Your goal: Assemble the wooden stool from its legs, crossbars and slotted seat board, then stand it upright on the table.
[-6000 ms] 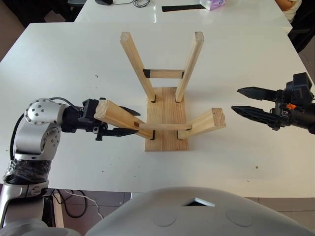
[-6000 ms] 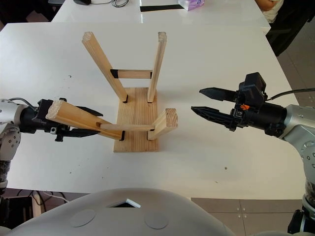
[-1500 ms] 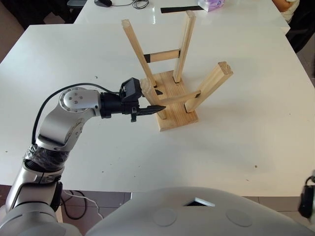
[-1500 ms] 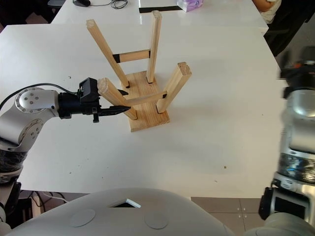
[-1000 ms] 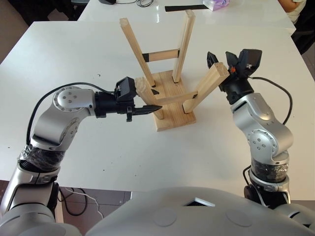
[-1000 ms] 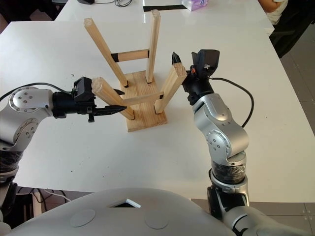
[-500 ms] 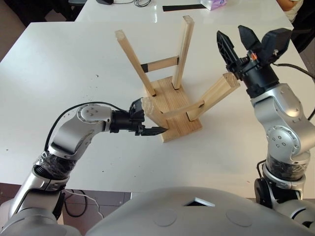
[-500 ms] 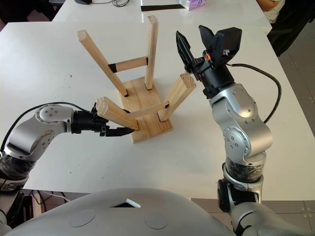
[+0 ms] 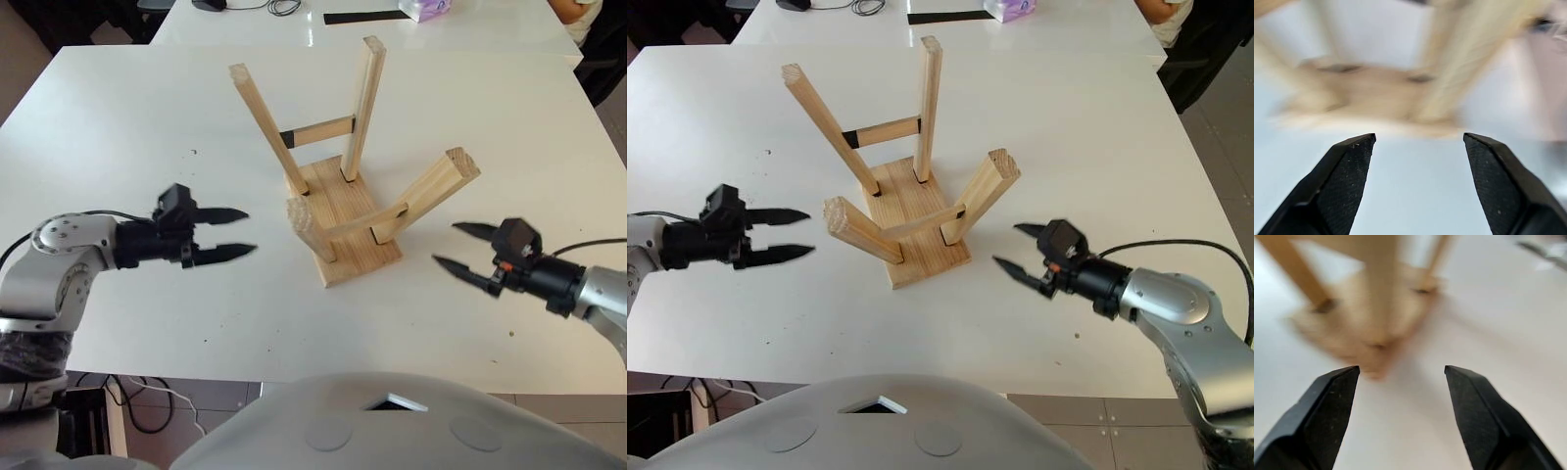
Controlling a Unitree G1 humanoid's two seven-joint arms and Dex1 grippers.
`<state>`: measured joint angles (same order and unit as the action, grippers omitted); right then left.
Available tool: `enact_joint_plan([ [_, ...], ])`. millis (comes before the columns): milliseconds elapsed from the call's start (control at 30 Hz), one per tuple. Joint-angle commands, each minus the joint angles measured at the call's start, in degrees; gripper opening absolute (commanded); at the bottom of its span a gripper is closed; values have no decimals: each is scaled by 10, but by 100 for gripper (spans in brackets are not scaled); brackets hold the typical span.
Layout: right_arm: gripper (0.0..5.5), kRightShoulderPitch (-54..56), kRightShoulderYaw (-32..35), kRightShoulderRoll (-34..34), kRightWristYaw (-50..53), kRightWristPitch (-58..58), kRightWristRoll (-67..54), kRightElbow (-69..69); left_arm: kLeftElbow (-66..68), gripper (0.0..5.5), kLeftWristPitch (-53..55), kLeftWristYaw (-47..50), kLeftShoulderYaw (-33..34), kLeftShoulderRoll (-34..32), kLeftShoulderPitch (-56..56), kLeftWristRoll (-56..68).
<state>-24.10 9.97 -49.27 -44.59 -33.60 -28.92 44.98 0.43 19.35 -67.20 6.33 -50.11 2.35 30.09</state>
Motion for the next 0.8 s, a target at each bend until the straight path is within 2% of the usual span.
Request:
enact_joint_plan([
  [33, 324, -4, -65, 3, -16, 4, 7, 18, 258, 333, -125, 184, -40, 109, 170, -144],
  [100, 324, 8, -117, 9, -9, 5, 33, 13, 360, 333, -189, 252, -70, 152, 233, -207],
  [267, 324, 52, -212, 16, -11, 11, 87, -14, 543, 333, -294, 335, -103, 222, 349, -284],
  [467, 324, 106, -307, 27, -20, 20, 156, -81, 705, 333, -334, 420, -89, 268, 457, -319],
  [533, 324, 114, -327, 29, -16, 23, 179, -105, 718, 333, -346, 415, -83, 275, 473, -319],
  [633, 324, 121, -334, 37, 1, 28, 209, -139, 715, 333, -380, 360, -81, 293, 469, -317],
  [800, 324, 150, -306, 59, 43, 29, 234, -186, 658, 333, -436, 234, -99, 333, 384, -307],
])
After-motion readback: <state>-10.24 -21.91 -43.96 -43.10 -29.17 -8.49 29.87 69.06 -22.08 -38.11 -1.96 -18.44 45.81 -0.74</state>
